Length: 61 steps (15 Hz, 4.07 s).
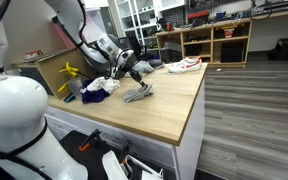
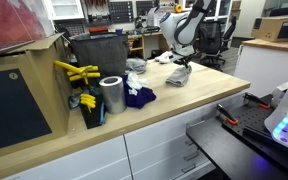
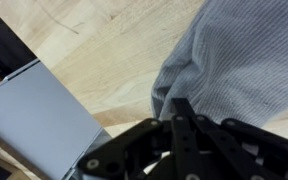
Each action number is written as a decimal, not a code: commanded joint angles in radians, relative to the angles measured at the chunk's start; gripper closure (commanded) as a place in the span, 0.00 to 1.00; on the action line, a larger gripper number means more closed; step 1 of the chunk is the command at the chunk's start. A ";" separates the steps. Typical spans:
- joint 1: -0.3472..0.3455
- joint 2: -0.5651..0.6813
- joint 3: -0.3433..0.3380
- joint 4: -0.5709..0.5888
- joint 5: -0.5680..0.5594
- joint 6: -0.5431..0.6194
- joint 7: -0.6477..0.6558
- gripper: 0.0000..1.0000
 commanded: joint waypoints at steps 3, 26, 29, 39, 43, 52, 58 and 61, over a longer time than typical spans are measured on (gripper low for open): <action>-0.034 0.051 0.041 0.020 -0.114 -0.036 0.116 1.00; -0.069 0.054 0.135 0.061 -0.077 -0.202 0.079 1.00; -0.080 -0.014 0.164 0.064 -0.055 -0.198 0.007 1.00; -0.118 0.106 0.127 0.142 -0.062 -0.162 0.033 1.00; -0.120 0.165 0.102 0.166 -0.074 -0.136 0.066 1.00; -0.109 0.246 0.077 0.217 -0.089 -0.106 0.138 1.00; -0.103 0.276 0.072 0.218 -0.079 -0.119 0.175 1.00; -0.105 0.249 0.059 0.194 -0.088 -0.124 0.208 1.00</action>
